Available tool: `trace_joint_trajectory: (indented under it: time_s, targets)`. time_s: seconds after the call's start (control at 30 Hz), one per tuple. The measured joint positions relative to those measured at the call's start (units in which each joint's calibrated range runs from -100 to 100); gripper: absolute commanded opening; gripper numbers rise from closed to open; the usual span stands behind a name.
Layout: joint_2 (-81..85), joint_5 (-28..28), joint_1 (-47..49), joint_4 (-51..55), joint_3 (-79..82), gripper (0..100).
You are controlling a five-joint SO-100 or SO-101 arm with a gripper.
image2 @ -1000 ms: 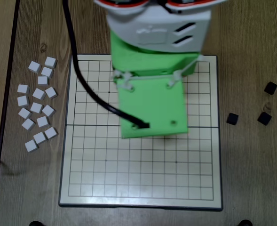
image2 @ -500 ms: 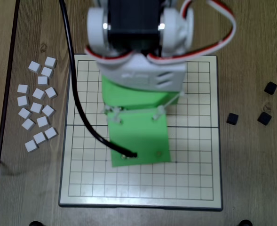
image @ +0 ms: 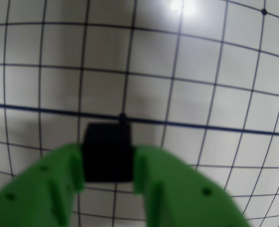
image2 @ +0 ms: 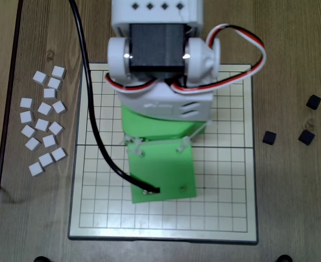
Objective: Grasp a Black stone and put it on the board on position (0,0).
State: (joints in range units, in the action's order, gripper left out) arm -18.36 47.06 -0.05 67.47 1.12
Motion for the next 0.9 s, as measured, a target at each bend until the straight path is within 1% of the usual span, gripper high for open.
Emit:
trace_joint_trajectory:
  time_s: [0.9]
  targets:
    - [-0.27, 0.0, -0.86, -3.81, 4.11, 6]
